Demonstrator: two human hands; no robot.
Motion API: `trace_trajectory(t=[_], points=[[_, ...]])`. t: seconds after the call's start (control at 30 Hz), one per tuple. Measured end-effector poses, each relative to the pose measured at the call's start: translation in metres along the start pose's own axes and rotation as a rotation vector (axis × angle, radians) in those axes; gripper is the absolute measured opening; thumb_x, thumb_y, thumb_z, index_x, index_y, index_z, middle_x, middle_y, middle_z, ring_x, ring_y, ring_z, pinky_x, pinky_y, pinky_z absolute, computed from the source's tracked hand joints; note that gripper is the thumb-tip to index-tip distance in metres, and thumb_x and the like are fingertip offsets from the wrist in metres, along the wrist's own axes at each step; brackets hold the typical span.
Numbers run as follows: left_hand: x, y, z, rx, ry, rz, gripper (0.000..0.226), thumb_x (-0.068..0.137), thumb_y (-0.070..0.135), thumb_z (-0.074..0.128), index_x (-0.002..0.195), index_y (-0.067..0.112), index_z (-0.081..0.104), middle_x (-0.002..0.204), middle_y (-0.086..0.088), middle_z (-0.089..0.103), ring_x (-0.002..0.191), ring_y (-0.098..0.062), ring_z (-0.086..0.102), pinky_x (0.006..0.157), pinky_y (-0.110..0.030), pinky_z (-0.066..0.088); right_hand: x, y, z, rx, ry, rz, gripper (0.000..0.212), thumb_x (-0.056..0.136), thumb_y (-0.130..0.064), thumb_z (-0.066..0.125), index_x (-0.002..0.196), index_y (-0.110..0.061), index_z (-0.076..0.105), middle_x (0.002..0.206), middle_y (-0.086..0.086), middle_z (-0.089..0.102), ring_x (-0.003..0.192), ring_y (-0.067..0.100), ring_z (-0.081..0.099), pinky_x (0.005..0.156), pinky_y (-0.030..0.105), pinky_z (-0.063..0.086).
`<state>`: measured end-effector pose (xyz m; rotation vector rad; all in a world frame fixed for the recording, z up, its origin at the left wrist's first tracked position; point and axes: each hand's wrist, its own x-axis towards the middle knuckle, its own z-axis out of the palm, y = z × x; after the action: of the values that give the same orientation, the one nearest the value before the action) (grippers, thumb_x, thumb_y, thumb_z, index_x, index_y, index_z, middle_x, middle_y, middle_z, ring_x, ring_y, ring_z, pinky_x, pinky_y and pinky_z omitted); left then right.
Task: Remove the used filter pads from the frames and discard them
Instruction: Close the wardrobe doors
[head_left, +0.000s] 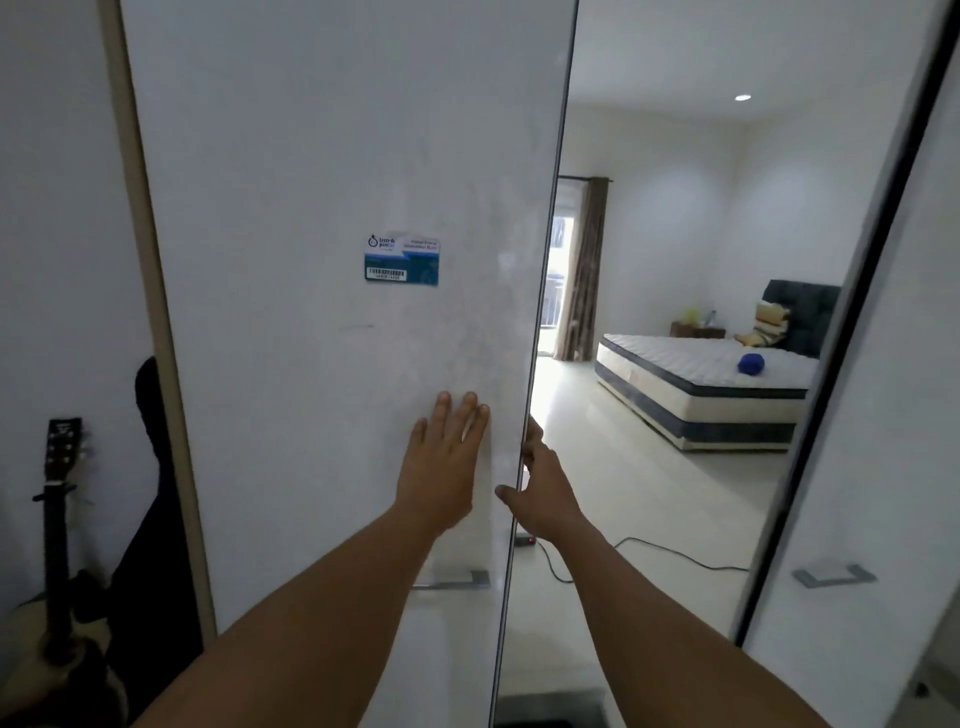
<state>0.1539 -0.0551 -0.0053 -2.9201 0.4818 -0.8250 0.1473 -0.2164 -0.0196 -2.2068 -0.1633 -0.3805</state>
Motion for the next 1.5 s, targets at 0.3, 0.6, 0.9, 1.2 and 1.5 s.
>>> trace_trajectory(t=[0.3, 0.6, 0.9, 1.2, 1.5], points=[[-0.056, 0.008, 0.006, -0.124, -0.15, -0.07, 0.094, 0.086, 0.043, 0.07, 0.156, 0.018, 0.012, 0.165, -0.006, -0.005, 0.151, -0.032, 0.005, 0.117, -0.051, 0.026, -0.046, -0.013, -0.004, -0.092, -0.016, 0.026, 0.068, 0.096, -0.018, 0.059, 0.154, -0.018, 0.024, 0.155, 0.004, 0.036, 0.141, 0.021, 0.036, 0.107, 0.023, 0.029], [-0.137, 0.02, -0.001, -0.225, -0.189, -0.062, 0.091, 0.085, 0.045, 0.068, 0.155, 0.017, 0.016, 0.165, -0.008, 0.007, 0.15, -0.029, 0.016, 0.113, -0.049, 0.034, -0.136, -0.004, 0.006, -0.012, 0.002, 0.127, 0.068, 0.095, -0.023, 0.06, 0.154, -0.016, 0.026, 0.156, 0.007, 0.032, 0.143, 0.022, 0.033, 0.112, 0.031, 0.029], [-0.274, 0.053, -0.001, -0.298, -0.345, -0.074, 0.089, 0.087, 0.049, 0.065, 0.155, 0.018, 0.017, 0.165, -0.007, 0.007, 0.15, -0.027, 0.016, 0.113, -0.047, 0.032, -0.275, 0.011, 0.028, 0.038, -0.063, 0.25, 0.065, 0.095, -0.022, 0.059, 0.152, -0.014, 0.028, 0.154, 0.01, 0.033, 0.139, 0.023, 0.037, 0.114, 0.034, 0.032], [-0.373, 0.106, -0.003, -0.418, -0.528, -0.072, 0.087, 0.086, 0.05, 0.066, 0.154, 0.021, 0.02, 0.164, -0.004, 0.01, 0.148, -0.025, 0.021, 0.113, -0.045, 0.032, -0.403, 0.052, 0.021, -0.031, -0.145, 0.392, 0.064, 0.097, -0.022, 0.057, 0.152, -0.012, 0.026, 0.155, 0.01, 0.032, 0.141, 0.023, 0.035, 0.112, 0.03, 0.029], [-0.379, 0.163, 0.027, -0.462, -0.592, -0.051, 0.085, 0.084, 0.048, 0.067, 0.152, 0.02, 0.025, 0.161, -0.006, 0.02, 0.143, -0.026, 0.03, 0.108, -0.043, 0.037, -0.43, 0.13, -0.001, -0.064, -0.147, 0.513, 0.065, 0.092, -0.027, 0.058, 0.15, -0.016, 0.032, 0.149, 0.006, 0.042, 0.132, 0.025, 0.047, 0.108, 0.041, 0.044]])
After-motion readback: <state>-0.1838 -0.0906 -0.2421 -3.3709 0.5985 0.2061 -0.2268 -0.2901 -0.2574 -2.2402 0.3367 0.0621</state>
